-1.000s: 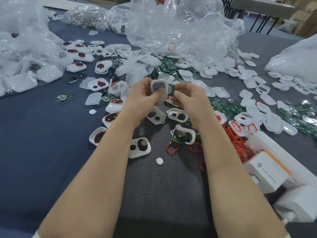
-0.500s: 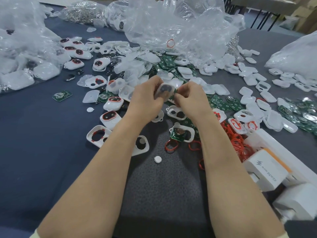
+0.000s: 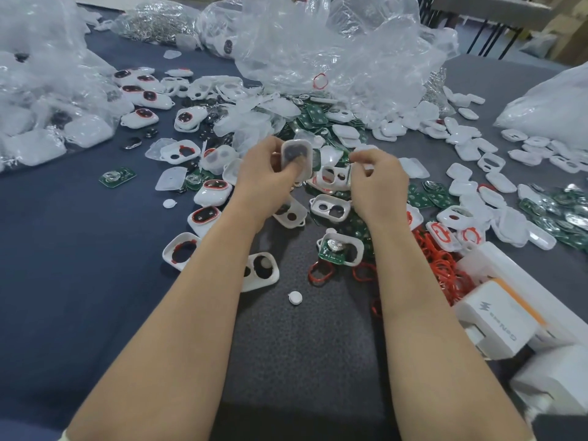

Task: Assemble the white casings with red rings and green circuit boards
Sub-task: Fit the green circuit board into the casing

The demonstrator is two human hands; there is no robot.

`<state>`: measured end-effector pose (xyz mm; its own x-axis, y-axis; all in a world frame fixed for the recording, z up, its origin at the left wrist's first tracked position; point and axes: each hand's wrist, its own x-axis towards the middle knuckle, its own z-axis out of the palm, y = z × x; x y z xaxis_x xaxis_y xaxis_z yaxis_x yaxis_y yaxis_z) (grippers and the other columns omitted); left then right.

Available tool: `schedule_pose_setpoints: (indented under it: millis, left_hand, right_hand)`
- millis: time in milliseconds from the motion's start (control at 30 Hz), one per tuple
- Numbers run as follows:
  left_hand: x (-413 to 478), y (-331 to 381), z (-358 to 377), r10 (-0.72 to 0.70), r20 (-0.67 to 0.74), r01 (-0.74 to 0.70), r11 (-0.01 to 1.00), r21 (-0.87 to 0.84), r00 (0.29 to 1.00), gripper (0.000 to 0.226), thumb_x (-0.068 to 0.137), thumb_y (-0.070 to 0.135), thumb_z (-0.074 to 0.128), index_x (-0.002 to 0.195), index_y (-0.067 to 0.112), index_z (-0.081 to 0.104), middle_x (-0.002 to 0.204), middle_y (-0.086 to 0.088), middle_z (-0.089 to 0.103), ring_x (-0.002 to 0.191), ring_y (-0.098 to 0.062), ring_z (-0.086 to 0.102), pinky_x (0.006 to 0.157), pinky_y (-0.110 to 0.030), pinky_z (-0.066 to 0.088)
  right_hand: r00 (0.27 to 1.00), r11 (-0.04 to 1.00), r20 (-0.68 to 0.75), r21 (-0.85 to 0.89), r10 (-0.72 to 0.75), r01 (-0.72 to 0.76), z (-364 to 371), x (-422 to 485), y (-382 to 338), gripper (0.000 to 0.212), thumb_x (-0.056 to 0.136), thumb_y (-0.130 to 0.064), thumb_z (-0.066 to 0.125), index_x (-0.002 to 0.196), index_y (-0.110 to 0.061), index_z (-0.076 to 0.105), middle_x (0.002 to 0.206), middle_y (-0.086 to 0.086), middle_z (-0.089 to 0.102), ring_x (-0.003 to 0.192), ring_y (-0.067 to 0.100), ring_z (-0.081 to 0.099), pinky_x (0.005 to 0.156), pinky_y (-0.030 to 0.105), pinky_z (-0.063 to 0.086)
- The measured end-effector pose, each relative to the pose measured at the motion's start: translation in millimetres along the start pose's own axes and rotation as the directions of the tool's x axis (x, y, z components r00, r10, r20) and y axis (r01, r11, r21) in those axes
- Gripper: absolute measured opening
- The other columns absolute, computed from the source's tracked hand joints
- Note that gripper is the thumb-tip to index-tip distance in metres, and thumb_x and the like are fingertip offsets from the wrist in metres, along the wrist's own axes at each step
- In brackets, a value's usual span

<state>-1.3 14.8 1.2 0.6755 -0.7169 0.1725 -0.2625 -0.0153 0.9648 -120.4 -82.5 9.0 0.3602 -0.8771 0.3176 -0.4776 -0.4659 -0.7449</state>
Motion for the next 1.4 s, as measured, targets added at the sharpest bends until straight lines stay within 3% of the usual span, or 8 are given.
schedule_pose_setpoints:
  millis: [100, 233, 400, 600, 800, 933, 1167, 1400]
  left_hand:
    - [-2.0, 2.3, 0.8, -0.031, 0.057, 0.034, 0.998, -0.058, 0.998, 0.012, 0.091, 0.011, 0.062, 0.085, 0.019, 0.057, 0.093, -0.016, 0.069, 0.083, -0.019, 0.063, 0.078, -0.039, 0.056]
    - [-2.4, 4.0, 1.5, -0.025, 0.137, 0.037, 0.995, -0.088, 0.990, 0.010, 0.090, 0.007, 0.063, 0.090, 0.014, 0.056, 0.085, -0.009, 0.067, 0.083, -0.022, 0.067, 0.079, -0.040, 0.057]
    - [-2.1, 2.9, 2.1, -0.082, 0.084, 0.096, 0.978, -0.183, 0.993, 0.013, 0.091, 0.004, 0.061, 0.092, 0.018, 0.059, 0.091, -0.011, 0.068, 0.080, -0.018, 0.070, 0.076, -0.033, 0.060]
    - [-2.6, 4.6, 3.6, -0.156, 0.131, 0.195, 0.902, -0.384, 0.979, 0.012, 0.092, 0.002, 0.059, 0.094, 0.014, 0.062, 0.092, -0.010, 0.069, 0.072, -0.011, 0.071, 0.067, -0.021, 0.057]
    - [-2.3, 7.7, 2.8, -0.256, 0.213, 0.329, 0.815, -0.476, 0.943, 0.007, 0.096, 0.008, 0.055, 0.100, 0.006, 0.060, 0.100, -0.015, 0.069, 0.080, -0.018, 0.071, 0.067, -0.023, 0.058]
    - [-2.0, 7.7, 4.2, -0.236, 0.186, 0.292, 0.873, -0.391, 0.954, 0.012, 0.098, 0.005, 0.049, 0.095, 0.012, 0.059, 0.100, -0.012, 0.066, 0.087, -0.020, 0.070, 0.068, -0.025, 0.059]
    - [-2.6, 5.1, 6.6, -0.186, 0.132, 0.210, 0.956, -0.206, 0.974, 0.018, 0.097, 0.005, 0.051, 0.089, 0.019, 0.060, 0.108, -0.023, 0.065, 0.099, -0.036, 0.067, 0.072, -0.034, 0.060]
    - [-2.3, 5.0, 5.8, -0.207, 0.126, 0.236, 0.926, -0.295, 0.970, 0.017, 0.098, 0.005, 0.050, 0.089, 0.016, 0.060, 0.103, -0.017, 0.066, 0.086, -0.024, 0.069, 0.062, -0.024, 0.059]
  right_hand:
    - [0.992, 0.990, 0.092, 0.118, -0.091, 0.080, 0.6, -1.1, -7.2, 0.024, 0.095, -0.018, 0.052, 0.114, -0.016, 0.067, 0.112, -0.002, 0.065, 0.089, 0.006, 0.055, 0.075, 0.001, 0.039]
    - [0.931, 0.978, 0.333, 0.187, -0.153, 0.094, 2.0, -4.6, -11.3, 0.024, 0.092, -0.016, 0.058, 0.114, -0.020, 0.067, 0.101, -0.001, 0.071, 0.095, 0.015, 0.066, 0.089, 0.037, 0.053]
    - [0.979, 0.980, 0.199, 0.201, -0.037, -0.004, 1.8, -3.9, -8.5, 0.011, 0.088, -0.014, 0.062, 0.098, -0.016, 0.058, 0.091, 0.000, 0.064, 0.085, 0.019, 0.067, 0.084, 0.042, 0.055]
    - [0.961, 0.714, 0.234, 0.647, 0.147, -0.267, -5.4, -1.4, -14.0, 0.031, 0.091, 0.003, 0.053, 0.115, -0.016, 0.051, 0.082, 0.007, 0.061, 0.065, 0.014, 0.068, 0.074, 0.032, 0.060]
    - [0.966, 0.747, 0.211, 0.615, 0.150, -0.251, -6.1, -4.0, -17.1, 0.024, 0.091, 0.003, 0.054, 0.108, -0.013, 0.059, 0.083, 0.007, 0.062, 0.065, 0.014, 0.068, 0.067, 0.025, 0.059]
    - [0.972, 0.785, 0.181, 0.577, 0.147, -0.226, -5.5, -3.9, -15.5, 0.022, 0.092, 0.000, 0.055, 0.108, -0.013, 0.059, 0.088, 0.008, 0.064, 0.056, 0.003, 0.066, 0.056, 0.014, 0.050]
    - [0.984, 0.796, 0.166, 0.585, 0.065, -0.152, -6.6, -4.1, -15.0, 0.016, 0.091, -0.001, 0.058, 0.100, -0.014, 0.059, 0.080, 0.005, 0.070, 0.062, 0.009, 0.068, 0.067, 0.026, 0.058]
    - [0.989, 0.852, 0.135, 0.523, -0.058, -0.021, -8.7, -5.2, -16.7, 0.021, 0.091, -0.003, 0.058, 0.089, -0.024, 0.062, 0.085, 0.004, 0.069, 0.069, 0.010, 0.066, 0.064, 0.021, 0.054]
